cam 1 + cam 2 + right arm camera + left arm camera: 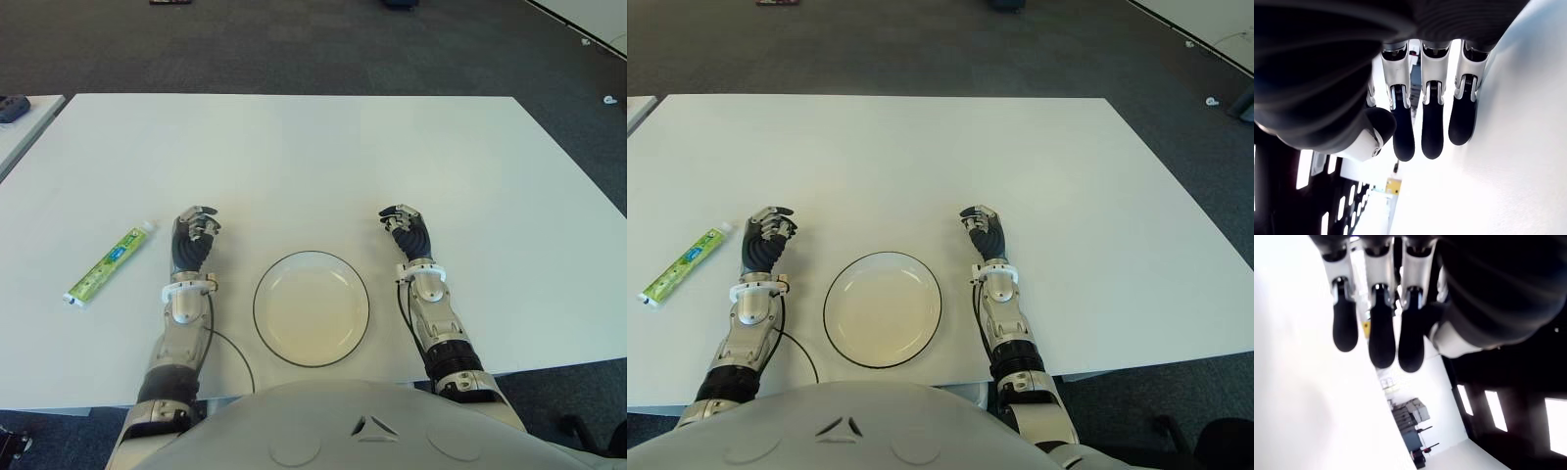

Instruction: Put the toothpaste on the table into the plate.

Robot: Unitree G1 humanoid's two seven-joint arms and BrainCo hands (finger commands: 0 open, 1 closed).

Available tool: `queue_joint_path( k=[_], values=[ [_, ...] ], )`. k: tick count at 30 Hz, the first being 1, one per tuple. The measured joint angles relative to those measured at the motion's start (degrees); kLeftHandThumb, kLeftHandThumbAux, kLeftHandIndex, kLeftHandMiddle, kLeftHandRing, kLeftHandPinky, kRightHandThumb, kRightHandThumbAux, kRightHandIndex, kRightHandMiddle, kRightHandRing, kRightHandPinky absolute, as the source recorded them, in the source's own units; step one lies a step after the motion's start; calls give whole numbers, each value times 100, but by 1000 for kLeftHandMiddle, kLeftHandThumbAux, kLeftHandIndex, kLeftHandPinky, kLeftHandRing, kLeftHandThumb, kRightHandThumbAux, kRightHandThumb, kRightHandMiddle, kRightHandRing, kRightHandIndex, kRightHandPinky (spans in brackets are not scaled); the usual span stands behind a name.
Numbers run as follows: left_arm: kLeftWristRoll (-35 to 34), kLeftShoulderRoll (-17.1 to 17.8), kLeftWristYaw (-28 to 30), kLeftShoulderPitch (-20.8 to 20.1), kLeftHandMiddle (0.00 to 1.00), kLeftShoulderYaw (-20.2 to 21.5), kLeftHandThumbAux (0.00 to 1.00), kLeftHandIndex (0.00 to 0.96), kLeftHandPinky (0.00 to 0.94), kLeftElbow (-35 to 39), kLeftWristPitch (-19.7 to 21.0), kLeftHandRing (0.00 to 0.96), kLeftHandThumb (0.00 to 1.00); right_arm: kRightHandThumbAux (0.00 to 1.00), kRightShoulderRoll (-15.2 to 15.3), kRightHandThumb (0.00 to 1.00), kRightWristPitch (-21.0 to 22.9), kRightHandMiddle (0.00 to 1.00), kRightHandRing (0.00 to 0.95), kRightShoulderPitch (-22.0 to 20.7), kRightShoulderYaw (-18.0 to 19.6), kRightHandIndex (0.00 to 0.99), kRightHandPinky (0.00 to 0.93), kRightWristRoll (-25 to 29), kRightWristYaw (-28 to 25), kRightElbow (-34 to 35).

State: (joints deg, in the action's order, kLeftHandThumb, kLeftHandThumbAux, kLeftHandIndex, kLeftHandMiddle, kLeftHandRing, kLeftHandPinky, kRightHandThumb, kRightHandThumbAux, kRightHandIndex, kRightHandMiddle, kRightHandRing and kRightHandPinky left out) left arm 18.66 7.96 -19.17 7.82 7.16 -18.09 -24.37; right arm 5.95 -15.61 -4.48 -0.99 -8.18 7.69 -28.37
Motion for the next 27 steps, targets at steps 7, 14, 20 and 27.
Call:
queue_joint_path(
  k=[7,14,20,27],
  values=[
    [635,270,-174,93,639,-62,720,431,599,442,500,605,707,729,-7,709,0,426,401,3,0,420,414,3,0,-1],
    [1243,650,-458,69,535,-86,716,428,506,481,1122,521,706,730,-12,710,0,426,401,2,0,420,409,2,4,-1],
    [1699,959,-521,-37,395,-91,706,420,365,599,1983,372,699,730,-21,709,0,421,396,2,5,419,407,18,2,-1],
    [2057,1398,-419,-299,221,-111,522,279,268,615,3098,221,616,730,-41,709,0,420,396,10,12,419,415,48,0,15]
  ],
)
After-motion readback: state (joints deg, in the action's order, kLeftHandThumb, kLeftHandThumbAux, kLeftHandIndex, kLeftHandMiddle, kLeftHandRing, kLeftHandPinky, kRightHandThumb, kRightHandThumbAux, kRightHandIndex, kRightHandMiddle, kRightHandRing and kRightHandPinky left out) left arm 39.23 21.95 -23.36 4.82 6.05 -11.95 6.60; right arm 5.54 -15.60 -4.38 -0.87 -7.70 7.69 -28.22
